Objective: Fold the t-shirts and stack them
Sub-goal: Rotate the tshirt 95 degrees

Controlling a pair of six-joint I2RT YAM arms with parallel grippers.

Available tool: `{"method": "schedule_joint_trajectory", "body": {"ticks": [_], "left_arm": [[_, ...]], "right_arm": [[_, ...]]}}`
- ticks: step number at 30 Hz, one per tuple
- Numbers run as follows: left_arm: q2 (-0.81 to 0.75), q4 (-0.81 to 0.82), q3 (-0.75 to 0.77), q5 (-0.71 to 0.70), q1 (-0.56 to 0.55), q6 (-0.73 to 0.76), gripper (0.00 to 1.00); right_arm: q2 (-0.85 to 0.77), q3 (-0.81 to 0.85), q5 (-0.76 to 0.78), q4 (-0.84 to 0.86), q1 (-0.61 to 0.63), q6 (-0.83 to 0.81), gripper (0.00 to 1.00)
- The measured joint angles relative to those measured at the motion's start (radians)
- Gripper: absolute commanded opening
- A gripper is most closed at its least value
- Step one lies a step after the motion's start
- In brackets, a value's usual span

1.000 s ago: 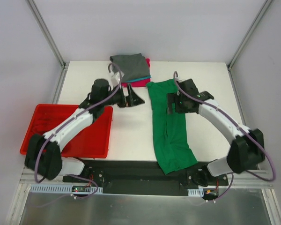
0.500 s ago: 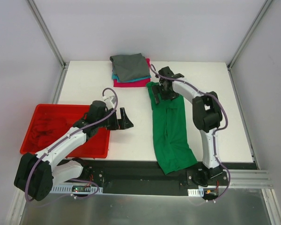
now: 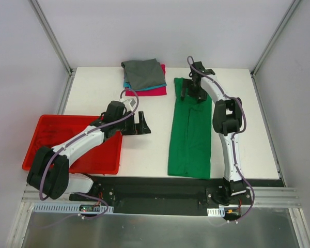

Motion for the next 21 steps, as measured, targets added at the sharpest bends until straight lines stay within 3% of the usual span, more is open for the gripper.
{"method": "schedule_joint_trajectory", "body": {"ticks": [9, 14, 21], "left_arm": [[0.224, 0.003, 0.168, 0.051, 0.0, 0.008, 0.99], [0.339, 0.004, 0.225, 0.085, -0.01, 0.001, 0.99], [0.362, -0.024, 0.227, 0.068, -0.088, -0.009, 0.99]], "right_arm": [[0.078, 0.134, -0.019, 0.064, -0.026, 0.154, 0.96], [0.089, 0.145, -0.028, 0.108, -0.029, 0.147, 0.96], [0.049, 0.112, -0.047, 0.109, -0.029, 0.079, 0.96]]}}
